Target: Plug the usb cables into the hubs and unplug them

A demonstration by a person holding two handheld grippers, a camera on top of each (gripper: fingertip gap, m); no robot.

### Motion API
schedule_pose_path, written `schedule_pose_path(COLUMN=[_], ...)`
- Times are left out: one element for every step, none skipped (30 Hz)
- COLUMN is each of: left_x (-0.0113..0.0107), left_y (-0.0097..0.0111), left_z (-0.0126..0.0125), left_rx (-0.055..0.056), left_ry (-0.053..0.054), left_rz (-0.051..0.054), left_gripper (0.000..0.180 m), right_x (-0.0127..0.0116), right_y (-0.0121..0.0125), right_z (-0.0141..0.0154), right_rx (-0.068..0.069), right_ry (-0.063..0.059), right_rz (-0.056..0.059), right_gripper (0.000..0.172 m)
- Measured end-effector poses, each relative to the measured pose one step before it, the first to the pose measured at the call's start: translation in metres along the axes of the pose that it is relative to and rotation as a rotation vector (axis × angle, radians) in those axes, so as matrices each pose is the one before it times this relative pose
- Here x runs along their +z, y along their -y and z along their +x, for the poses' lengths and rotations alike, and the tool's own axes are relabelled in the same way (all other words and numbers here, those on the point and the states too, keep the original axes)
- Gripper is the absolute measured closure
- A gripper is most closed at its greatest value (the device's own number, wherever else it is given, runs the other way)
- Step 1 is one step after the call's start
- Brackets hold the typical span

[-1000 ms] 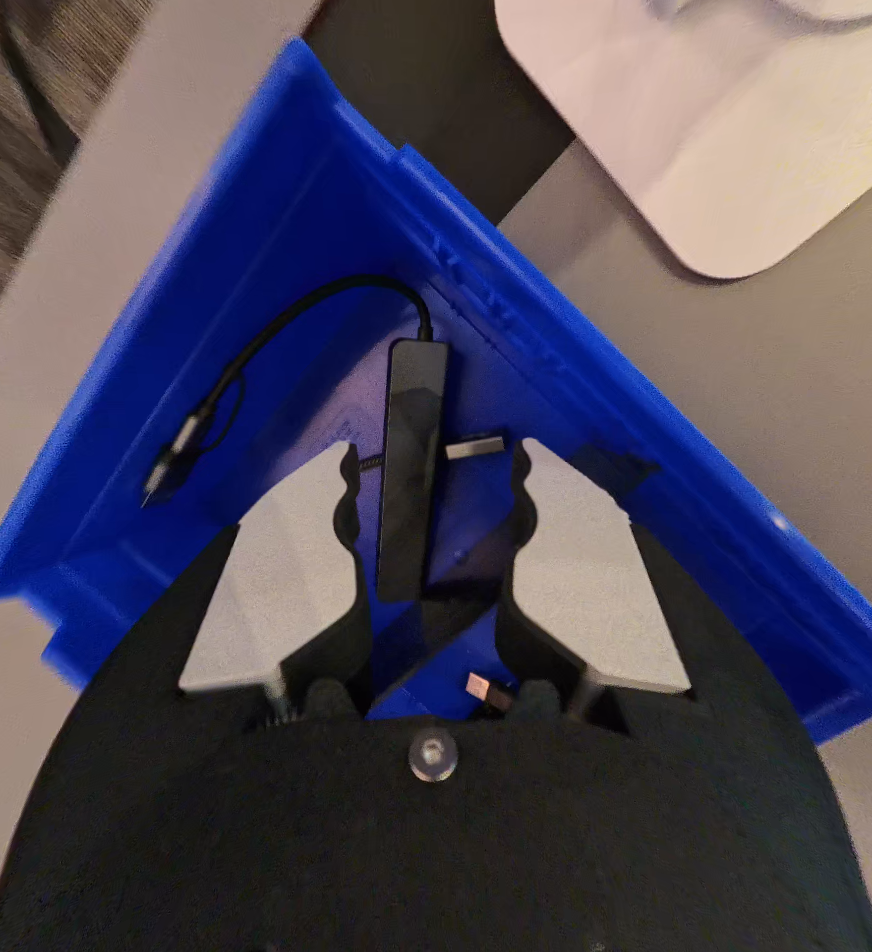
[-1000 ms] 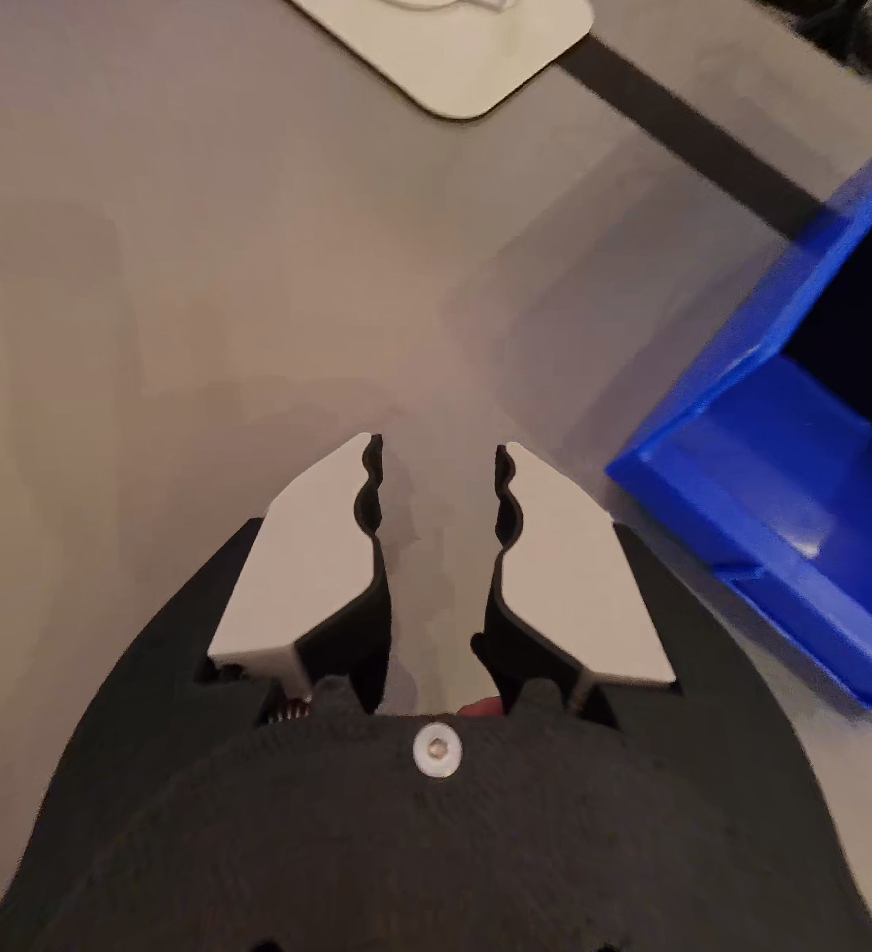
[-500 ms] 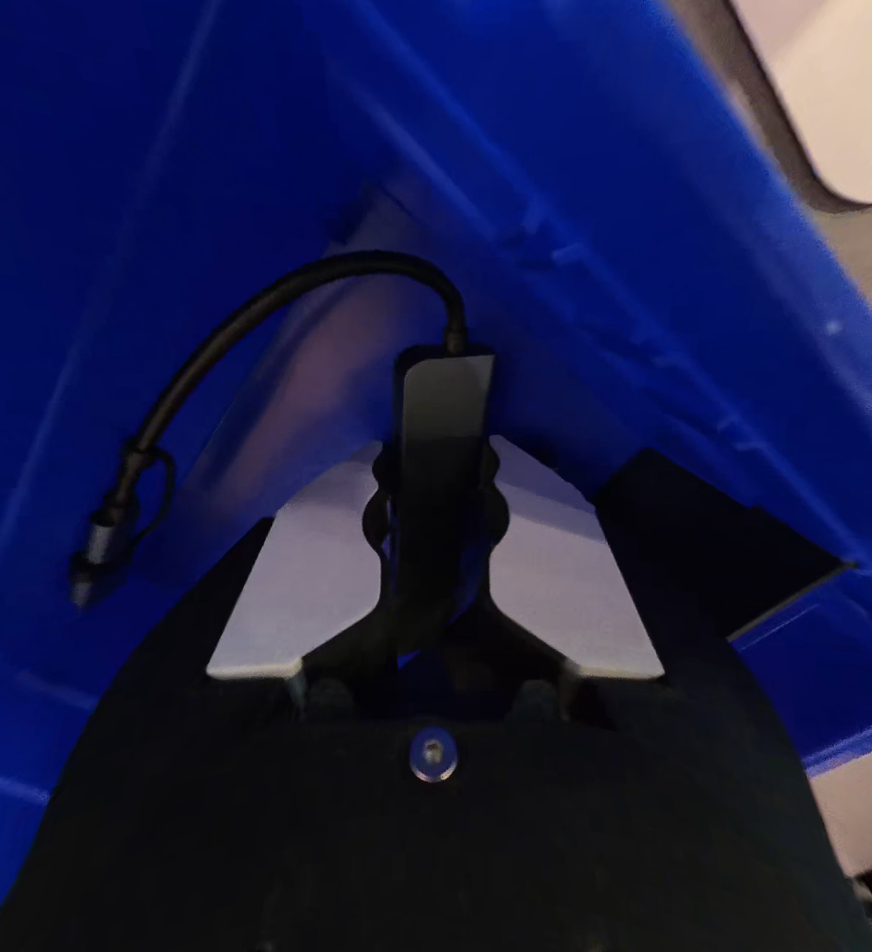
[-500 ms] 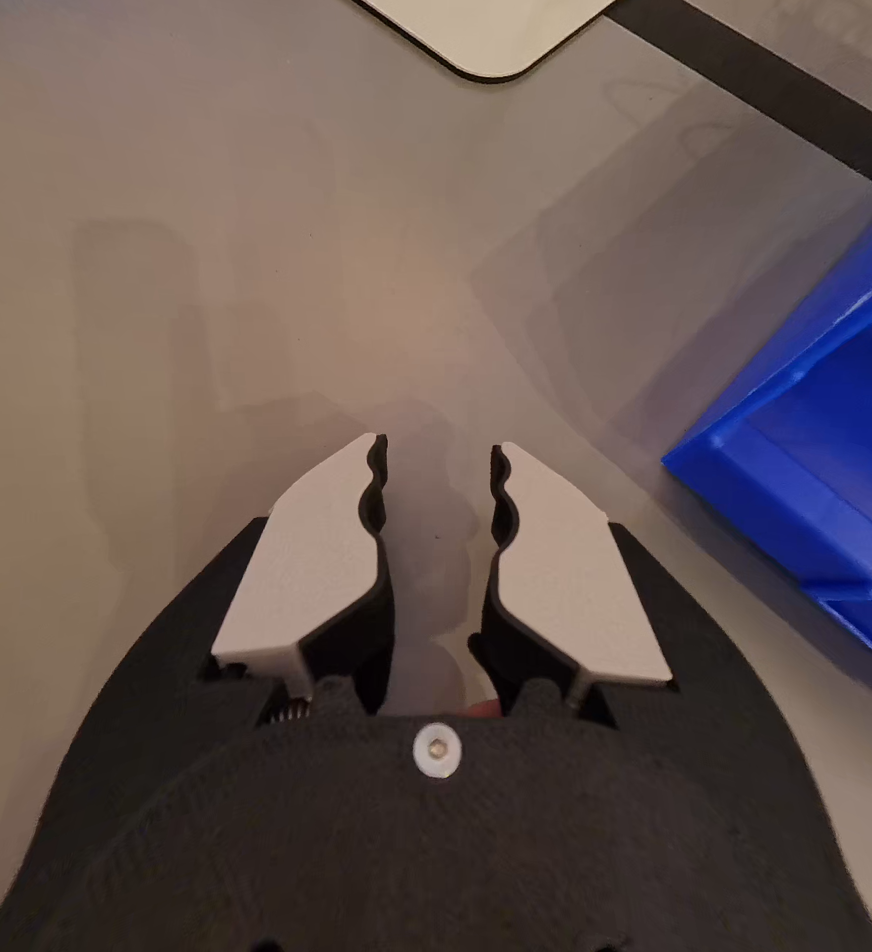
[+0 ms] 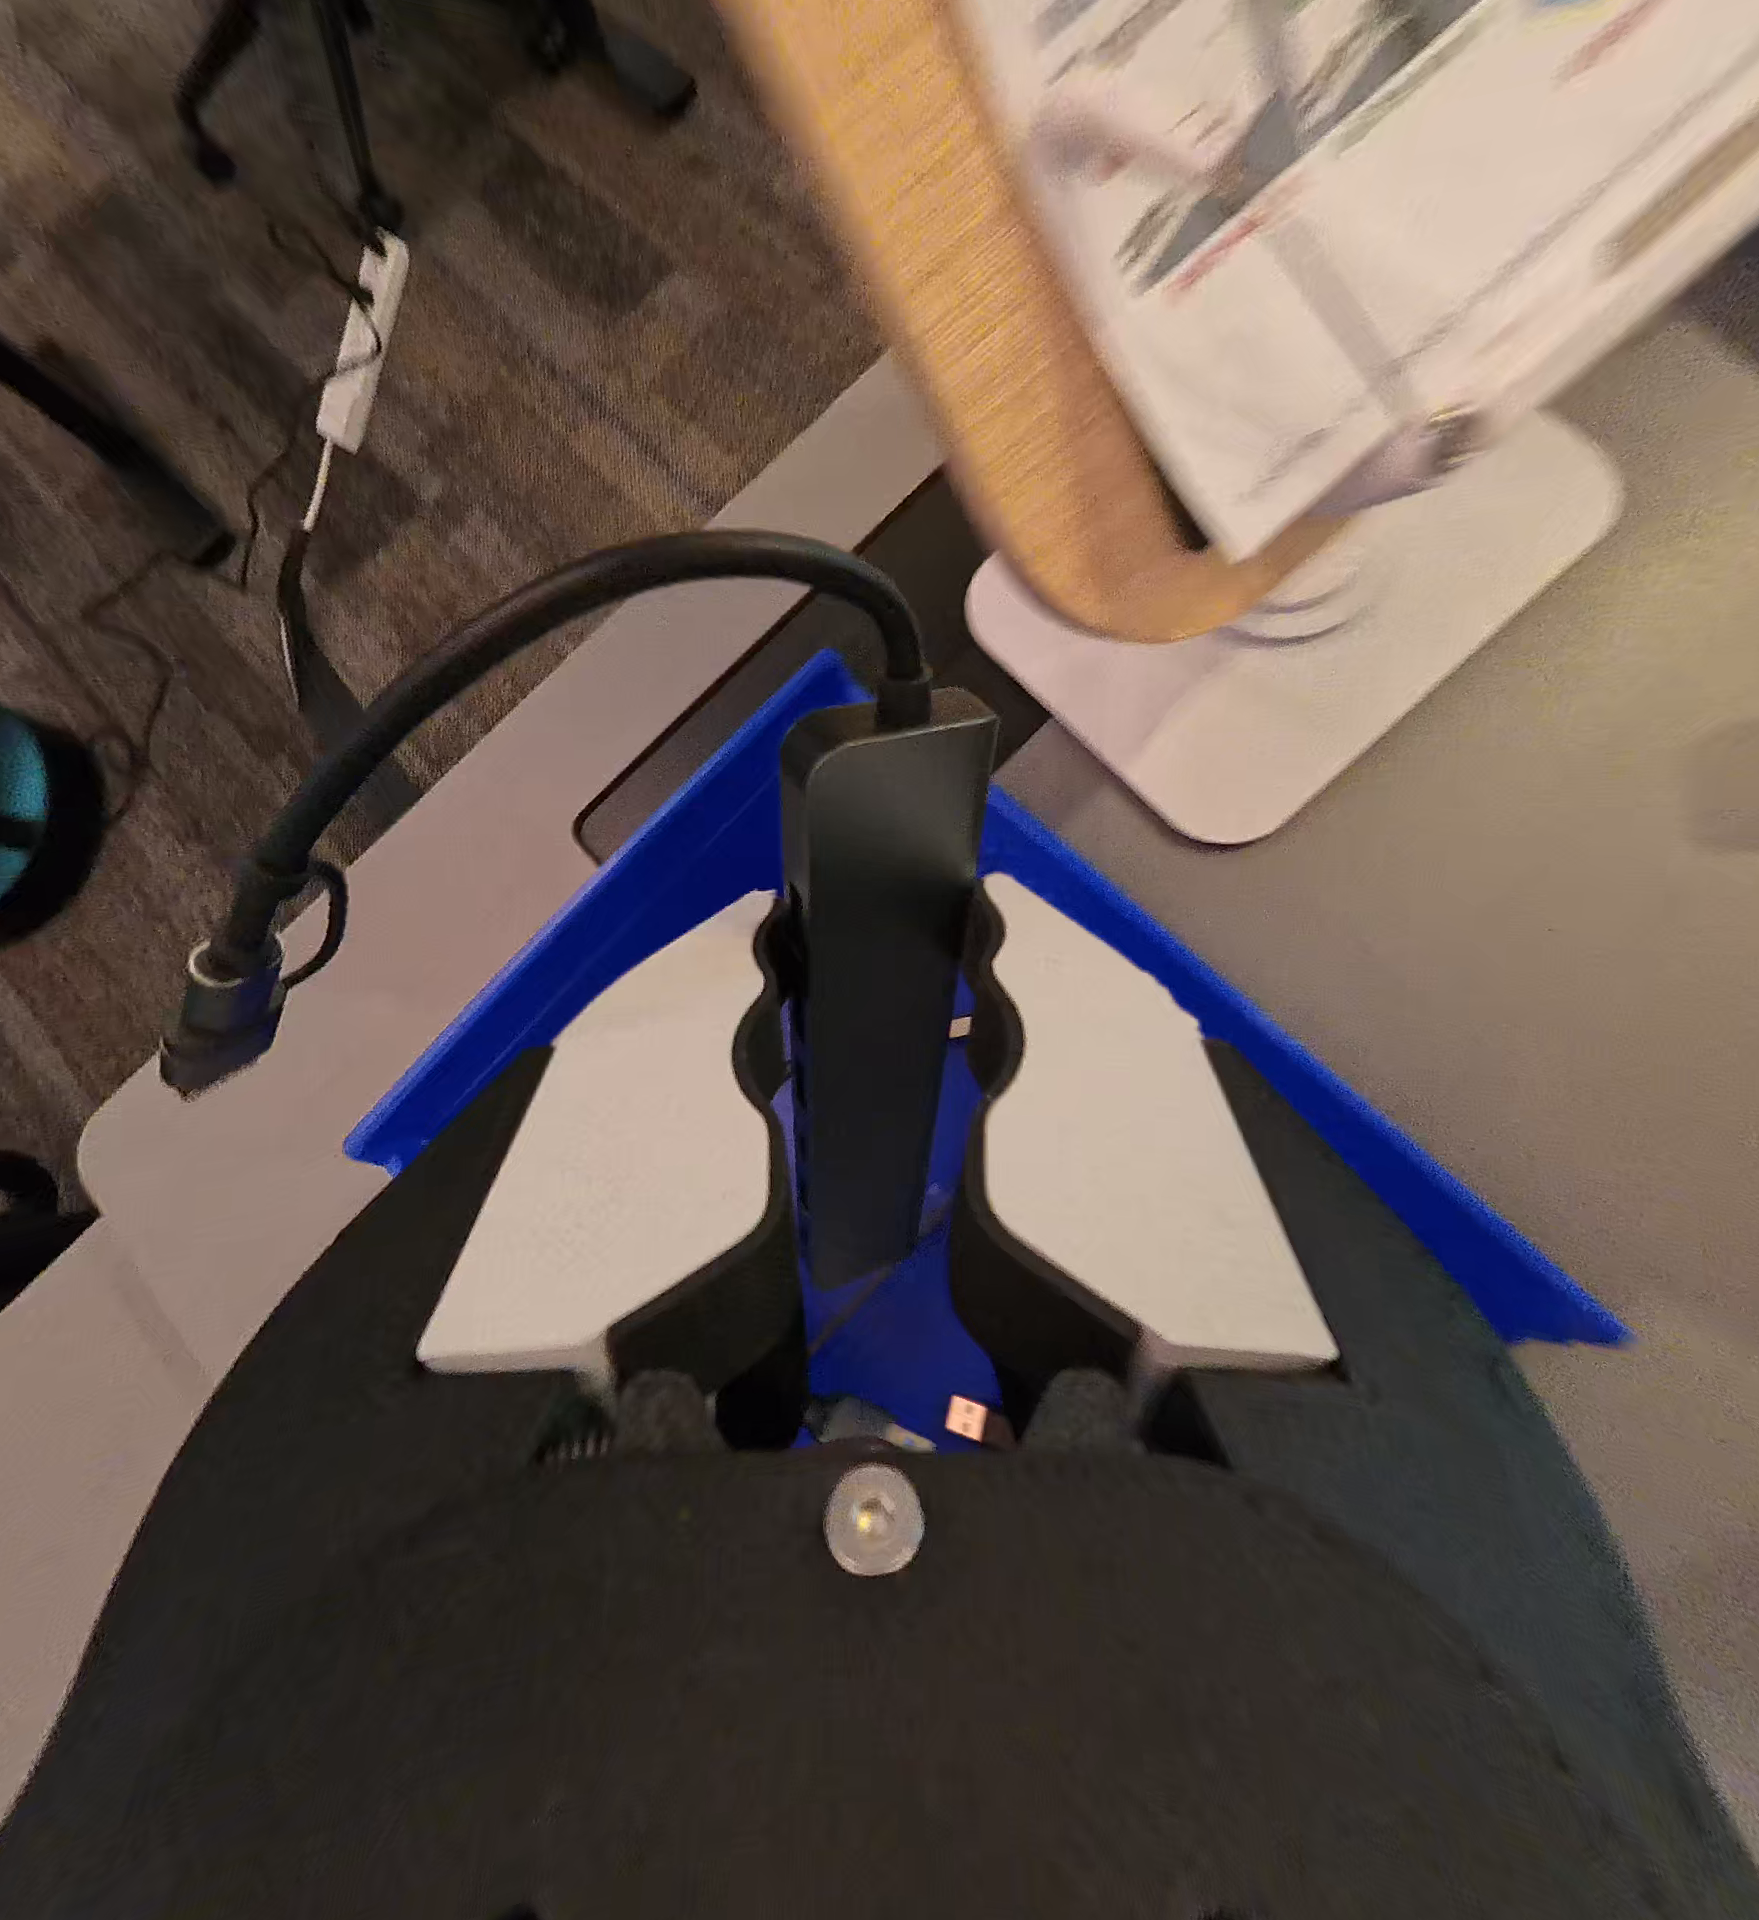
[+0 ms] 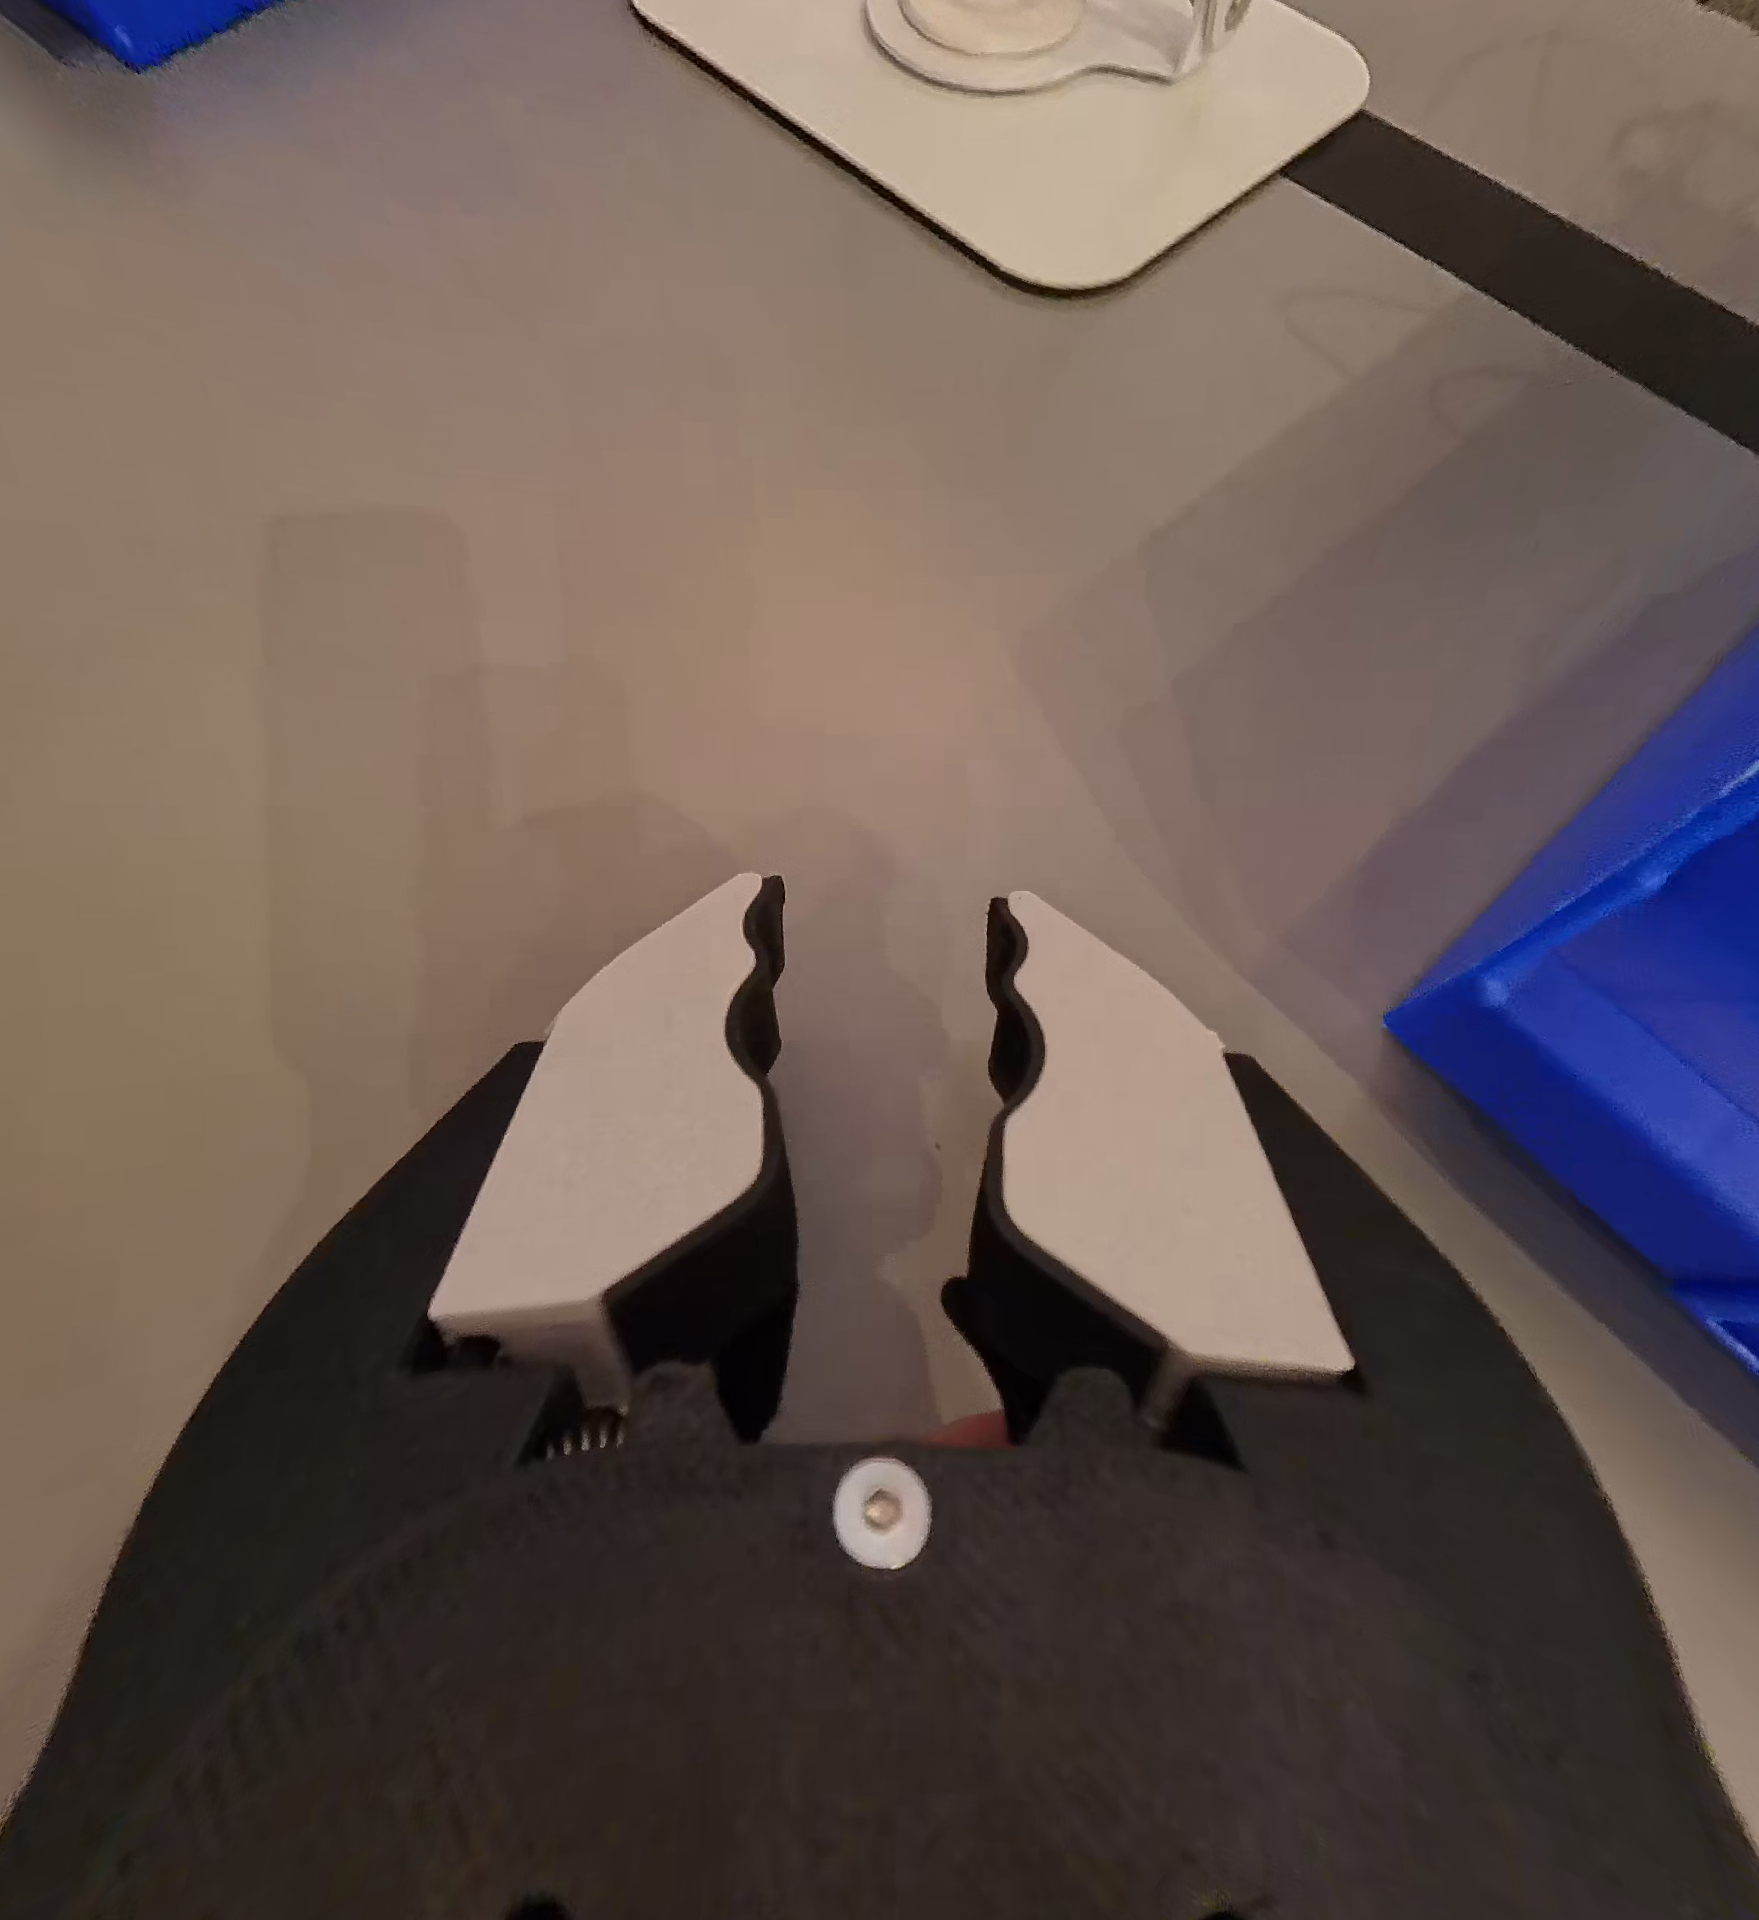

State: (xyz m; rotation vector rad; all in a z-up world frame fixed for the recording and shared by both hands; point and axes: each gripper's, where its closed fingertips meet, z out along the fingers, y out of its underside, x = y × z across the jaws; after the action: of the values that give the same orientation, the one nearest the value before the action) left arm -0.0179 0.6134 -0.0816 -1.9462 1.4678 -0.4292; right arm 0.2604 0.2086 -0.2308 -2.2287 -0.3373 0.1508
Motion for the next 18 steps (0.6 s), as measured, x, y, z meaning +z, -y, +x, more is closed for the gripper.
schedule_pose_path(left_x=[-0.01135,-0.01044,-0.00855,-0.00577,-0.00264,0.00054,0.00437,0.0084,0.01194,0.01452,0.01678,0.01927,0.02146,0.02265,0.02178,0.01923,0.01683,0.01549], left_y=[0.00595,0.00635,0.00612,0.00486,0.00376,0.00234,0.0018,0.00125,-0.00071,-0.00212,-0.00079,-0.00161,-0.00183,-0.00144,-0.00484,-0.0042,-0.00037,0.00046], left_z=[0.01154,0.01444,0.01762,0.02158,0.02349,0.02389,0.02644,0.02938,0.0292,0.02748,0.02748,0.02921,0.02544,0.02072,0.01753,0.01219,0.00777,0.01004], left_rx=[0.0129,0.0111,0.0137,0.0179,0.0223,0.0287,0.0249,0.0209,0.0288,0.0378,0.0303,0.0188,0.009,0.0147,0.0389,0.0464,0.0167,-0.0002], left_ry=[-0.0138,-0.0168,-0.0222,-0.0328,-0.0306,-0.0205,-0.0293,-0.0432,-0.0368,-0.0269,-0.0364,-0.0645,-0.0571,-0.0387,-0.0341,-0.0181,-0.0092,-0.0384], left_rz=[0.0268,0.0286,0.026,0.0183,0.0095,-0.0008,-0.0022,-0.0052,-0.0177,-0.0286,-0.0218,-0.0278,-0.0303,-0.0257,-0.0498,-0.0478,-0.0235,-0.0175], left_gripper=[0.148,0.149,0.149,0.149,0.149,0.149,0.149,0.149,0.149,0.149,0.149,0.149,0.149,0.149,0.149,0.149,0.149,0.149], right_x=[-0.00006,0.00018,0.00006,0.00022,0.00057,0.00103,0.00139,0.00157,0.00172,0.00197,0.00206,0.00208,0.00206,0.00157,0.00057,-0.00044,-0.0008,-0.00044], right_y=[0.00198,0.00155,0.00175,0.00182,0.00134,0.00037,-0.00039,-0.00051,-0.0005,-0.00094,-0.00133,-0.00178,-0.00237,-0.0029,-0.00217,-0.00035,0.00002,-0.00102], right_z=[-0.00138,-0.00102,-0.0005,-0.00035,-0.0002,0.00066,0.00154,0.002,0.00189,0.00202,0.0017,0.00125,0.00101,0.00096,0.00057,0.0004,0.00056,0.00043], right_rx=[-0.0015,-0.003,-0.005,-0.0044,-0.001,0.0023,0.0041,0.0042,0.0044,0.006,0.0065,0.0048,0.0026,0.0007,-0.0044,-0.0121,-0.0125,-0.0062], right_ry=[0.0056,0.0038,0.0003,0.0014,0.0045,0.0033,0.0007,0.0001,0.0013,0.0026,0.0042,0.0055,0.0038,0.0005,-0.0018,-0.0052,-0.0067,-0.0024], right_rz=[0.0047,0.0033,0.0056,0.0084,0.007,0.003,0.001,0.0025,0.0043,0.0041,0.0028,0.0014,-0.0012,-0.0064,-0.0078,0.0001,0.0034,-0.0025], right_gripper=[0.135,0.135,0.135,0.135,0.135,0.135,0.135,0.135,0.135,0.135,0.135,0.135,0.135,0.135,0.135,0.134,0.135,0.135])
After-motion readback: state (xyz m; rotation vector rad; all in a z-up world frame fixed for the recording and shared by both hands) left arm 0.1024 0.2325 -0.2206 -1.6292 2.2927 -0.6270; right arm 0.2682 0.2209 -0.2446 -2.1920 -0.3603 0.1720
